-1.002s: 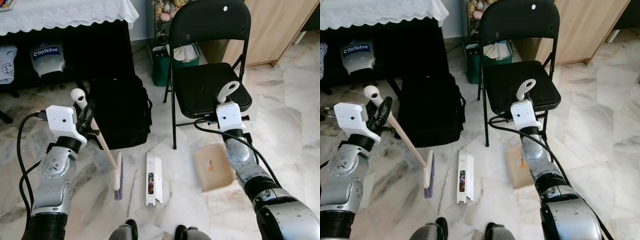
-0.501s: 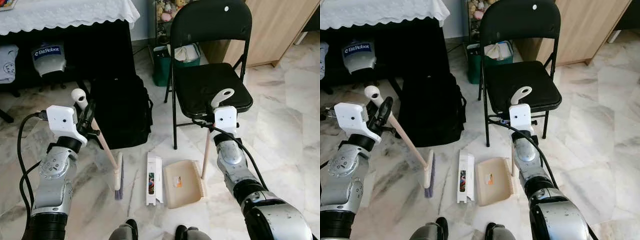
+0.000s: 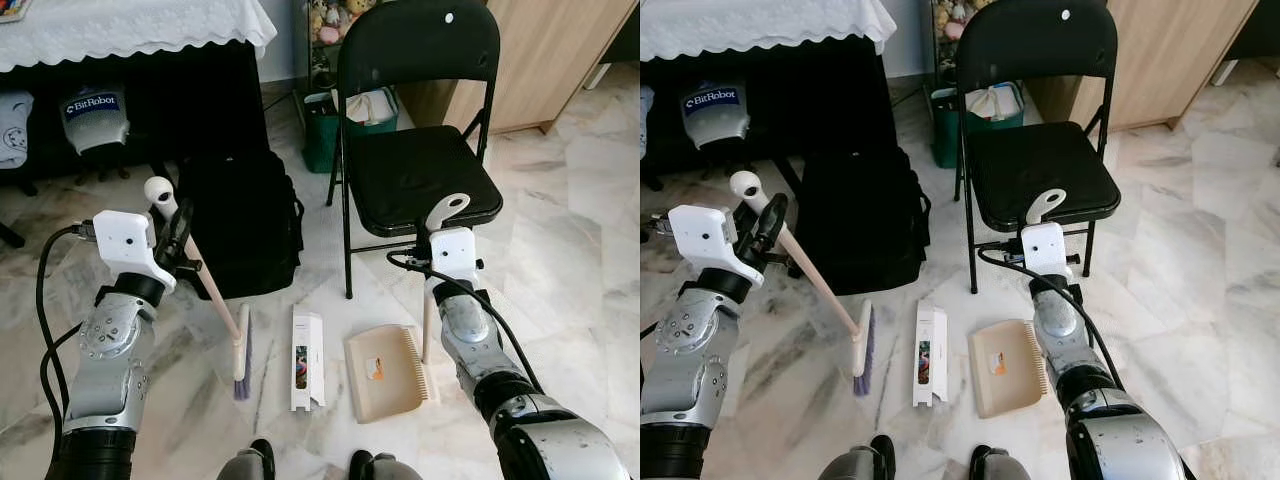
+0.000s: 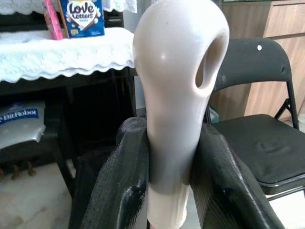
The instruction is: Sweep floor
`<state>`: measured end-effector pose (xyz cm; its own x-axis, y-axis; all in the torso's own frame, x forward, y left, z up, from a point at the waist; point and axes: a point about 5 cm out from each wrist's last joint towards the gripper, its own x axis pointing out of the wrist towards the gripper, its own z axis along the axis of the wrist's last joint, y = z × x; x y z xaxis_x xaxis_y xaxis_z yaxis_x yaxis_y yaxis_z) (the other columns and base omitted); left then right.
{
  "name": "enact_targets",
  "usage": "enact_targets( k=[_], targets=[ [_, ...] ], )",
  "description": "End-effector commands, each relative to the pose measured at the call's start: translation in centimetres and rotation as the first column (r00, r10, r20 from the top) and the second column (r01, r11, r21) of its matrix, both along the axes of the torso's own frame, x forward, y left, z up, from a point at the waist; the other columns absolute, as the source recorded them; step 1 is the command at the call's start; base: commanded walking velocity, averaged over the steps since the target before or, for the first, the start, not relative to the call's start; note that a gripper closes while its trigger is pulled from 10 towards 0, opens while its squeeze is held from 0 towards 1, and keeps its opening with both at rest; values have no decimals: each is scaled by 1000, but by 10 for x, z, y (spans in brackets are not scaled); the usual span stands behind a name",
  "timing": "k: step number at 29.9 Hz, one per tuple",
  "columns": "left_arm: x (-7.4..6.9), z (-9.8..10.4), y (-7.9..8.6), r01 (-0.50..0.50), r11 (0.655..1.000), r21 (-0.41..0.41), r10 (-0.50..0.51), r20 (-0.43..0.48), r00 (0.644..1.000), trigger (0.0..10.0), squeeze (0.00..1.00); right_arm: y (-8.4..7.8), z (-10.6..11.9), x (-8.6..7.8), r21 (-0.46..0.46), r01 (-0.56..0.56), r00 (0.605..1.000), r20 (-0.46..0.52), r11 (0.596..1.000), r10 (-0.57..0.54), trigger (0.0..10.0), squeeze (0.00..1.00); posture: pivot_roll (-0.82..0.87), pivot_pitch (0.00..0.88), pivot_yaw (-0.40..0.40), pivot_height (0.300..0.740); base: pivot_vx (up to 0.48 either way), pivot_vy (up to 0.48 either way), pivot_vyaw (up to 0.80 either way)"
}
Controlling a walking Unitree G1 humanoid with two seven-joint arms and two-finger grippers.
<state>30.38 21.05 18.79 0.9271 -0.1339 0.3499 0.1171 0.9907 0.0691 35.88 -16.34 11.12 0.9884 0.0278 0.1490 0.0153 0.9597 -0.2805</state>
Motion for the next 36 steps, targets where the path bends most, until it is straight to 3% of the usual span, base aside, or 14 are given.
enact_targets(
  k=[1,5,10,12,17,19,24,31,36],
  targets=[
    [-3,-5,1,17,1000,-13,-17,-44,999,10000,0,-1,-19,-8,-22,1,997,-83,1000,-3,10000,0,98,248,-6,740,0,0,0],
    [-2,-20,1,49,998,27,-44,-163,986,10000,0,-1,-23,-10,-22,4,995,-95,1000,-6,10000,0,100,250,-5,740,0,0,0],
    [-5,-31,-2,96,993,62,-79,-238,968,10000,0,1,-24,-11,-20,2,995,-96,1000,-4,10000,0,100,251,-4,740,0,0,0],
    [-8,-37,-6,182,981,66,-155,-299,941,10000,0,1,-24,-11,-18,3,996,-95,1000,-5,10000,0,101,251,-4,740,0,0,0],
    [-14,-39,-7,269,962,48,-236,-352,906,10000,0,1,-24,-11,-18,3,996,-93,1000,-5,10000,0,105,251,-3,740,0,0,0],
    [-15,-38,-6,285,958,42,-252,-360,898,10000,0,1,-24,-11,-19,4,996,-92,1000,-6,10000,0,105,252,-3,740,0,0,0],
    [-22,-29,-4,360,931,-63,-359,-346,867,10000,16,1,-23,-10,-18,5,996,-91,1000,-7,10000,0,108,251,-2,740,0,0,0],
    [-24,-23,-6,389,913,-122,-407,-327,853,10000,24,1,-23,-10,-19,7,996,-92,1000,-9,10000,0,108,251,-2,740,0,0,0],
    [-26,-22,-19,430,889,-156,-457,-325,828,10000,20,0,-23,-10,-23,10,996,-92,1000,-12,10000,0,105,246,-2,740,0,0,0]
  ],
)
